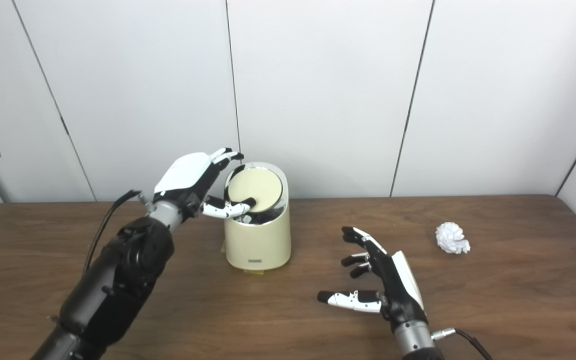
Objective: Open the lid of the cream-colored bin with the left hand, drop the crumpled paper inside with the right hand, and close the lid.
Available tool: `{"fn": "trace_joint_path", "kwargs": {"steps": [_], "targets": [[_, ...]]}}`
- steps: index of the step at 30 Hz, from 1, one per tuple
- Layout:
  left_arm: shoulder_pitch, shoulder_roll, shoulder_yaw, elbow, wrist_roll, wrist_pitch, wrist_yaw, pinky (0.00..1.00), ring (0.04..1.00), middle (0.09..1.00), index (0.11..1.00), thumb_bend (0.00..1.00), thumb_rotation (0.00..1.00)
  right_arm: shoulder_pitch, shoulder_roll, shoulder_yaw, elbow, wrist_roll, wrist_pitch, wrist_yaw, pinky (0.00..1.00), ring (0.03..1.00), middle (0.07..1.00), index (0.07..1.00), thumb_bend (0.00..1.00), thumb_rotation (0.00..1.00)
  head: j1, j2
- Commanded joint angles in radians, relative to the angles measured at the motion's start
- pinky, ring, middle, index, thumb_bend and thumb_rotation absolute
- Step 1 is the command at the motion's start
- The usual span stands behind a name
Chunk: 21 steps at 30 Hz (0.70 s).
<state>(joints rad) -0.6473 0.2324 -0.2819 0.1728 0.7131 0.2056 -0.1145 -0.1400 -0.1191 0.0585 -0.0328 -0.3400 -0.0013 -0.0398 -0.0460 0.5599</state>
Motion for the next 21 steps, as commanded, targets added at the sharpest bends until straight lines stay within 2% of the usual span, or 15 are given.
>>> {"fn": "trace_joint_path", "kwargs": {"steps": [1,5,7,10,15,17,21], "targets": [[-0.041,-0.004,0.045,-0.015,-0.028,-0.065,0.102,0.67,0.854,0.897,0.914,0.89,0.33,-0.039,-0.005,-0.008,-0.021,0.003,-0.037,-0.019,0.51,0.625,0.821,0.829,0.79,0.17,0.003,0.0],[-0.018,-0.026,0.102,-0.014,-0.076,-0.118,0.183,0.67,0.853,0.899,0.929,0.87,0.35,-0.039,-0.007,-0.009,-0.015,0.0,-0.044,-0.024,0.51,0.619,0.816,0.827,0.77,0.17,0.007,-0.001],[0.003,-0.044,0.143,-0.031,-0.141,-0.132,0.196,0.7,0.851,0.884,0.925,0.86,0.33,-0.039,-0.007,-0.009,-0.013,-0.004,-0.044,-0.03,0.51,0.617,0.817,0.827,0.77,0.17,0.008,0.0],[0.045,-0.069,0.208,-0.072,-0.259,-0.142,0.18,0.8,0.881,0.882,0.924,0.84,0.29,-0.04,-0.007,-0.008,-0.011,-0.008,-0.049,-0.038,0.51,0.612,0.815,0.82,0.77,0.17,0.009,-0.001],[0.123,-0.092,0.278,-0.148,-0.432,-0.1,0.114,0.77,0.889,0.887,0.92,0.81,0.26,-0.041,-0.011,-0.009,-0.009,-0.004,-0.051,-0.044,0.51,0.61,0.817,0.821,0.76,0.15,0.011,0.001],[0.159,-0.09,0.283,-0.164,-0.45,-0.101,0.109,0.71,0.872,0.877,0.911,0.81,0.26,-0.041,-0.013,-0.008,-0.007,-0.002,-0.053,-0.044,0.51,0.613,0.817,0.825,0.77,0.15,0.011,0.002],[0.209,-0.097,0.299,-0.173,-0.492,-0.1,0.112,0.65,0.814,0.843,0.87,0.81,0.26,-0.038,-0.012,-0.008,-0.009,0.003,-0.056,-0.043,0.51,0.614,0.814,0.82,0.78,0.14,0.01,0.004]]}}
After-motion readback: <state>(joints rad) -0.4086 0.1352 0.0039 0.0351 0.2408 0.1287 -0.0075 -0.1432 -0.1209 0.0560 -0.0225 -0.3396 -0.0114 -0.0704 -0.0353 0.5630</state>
